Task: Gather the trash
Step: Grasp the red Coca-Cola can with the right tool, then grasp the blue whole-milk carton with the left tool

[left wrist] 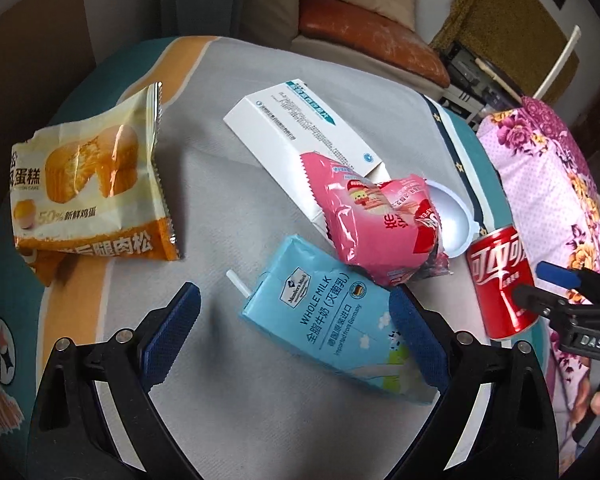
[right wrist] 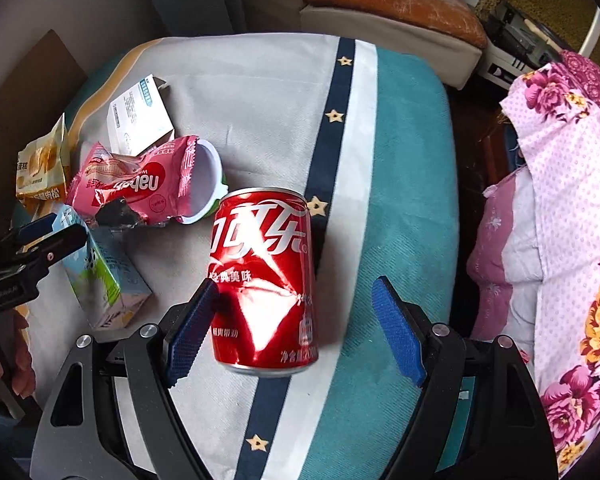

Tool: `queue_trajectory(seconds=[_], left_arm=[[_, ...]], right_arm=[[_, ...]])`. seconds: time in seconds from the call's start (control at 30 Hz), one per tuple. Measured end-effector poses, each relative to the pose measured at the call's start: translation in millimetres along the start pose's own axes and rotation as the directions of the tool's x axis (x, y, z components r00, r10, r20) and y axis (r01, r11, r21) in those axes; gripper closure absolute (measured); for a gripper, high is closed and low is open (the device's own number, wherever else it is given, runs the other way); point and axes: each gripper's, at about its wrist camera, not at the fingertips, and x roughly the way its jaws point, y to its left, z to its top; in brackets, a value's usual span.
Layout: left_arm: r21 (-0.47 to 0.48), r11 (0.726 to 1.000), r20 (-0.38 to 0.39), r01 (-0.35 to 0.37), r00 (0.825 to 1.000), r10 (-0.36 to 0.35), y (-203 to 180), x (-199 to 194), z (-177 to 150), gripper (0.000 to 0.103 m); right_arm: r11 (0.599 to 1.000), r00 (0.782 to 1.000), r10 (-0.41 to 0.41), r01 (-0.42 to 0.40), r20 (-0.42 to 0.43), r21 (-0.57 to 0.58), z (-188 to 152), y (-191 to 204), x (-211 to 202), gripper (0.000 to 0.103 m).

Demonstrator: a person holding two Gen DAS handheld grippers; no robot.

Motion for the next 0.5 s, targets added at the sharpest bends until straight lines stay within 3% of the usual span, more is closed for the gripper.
queue_trajectory(seconds=[0.13, 0.2, 0.5], left_arm=[[-0.021, 0.999, -0.001, 0.049, 0.999, -0.049, 8.9, -7.4, -6.7, 0.008], [-0.02, 0.997, -0.013, 0.068, 0.998, -0.069, 8.7, -8.2, -9.4, 0.008], [-0.14, 0.985, -0.045, 0.103, 0.993, -0.11, -2.1, -0.3, -21.4, 0.008]], right_arm=[[0.999, 0.999, 0.038, -0.038, -0.033, -0.008, 1.5, 9.2, 16.6, 0.029], [0.998, 0.998, 0.054, -0.055, -0.042, -0.023, -3.1, 15.4, 18.8, 0.057], [1.0, 0.999, 0.02, -0.019, 0.029, -0.018, -33.3, 8.3, -15.5, 0.058]])
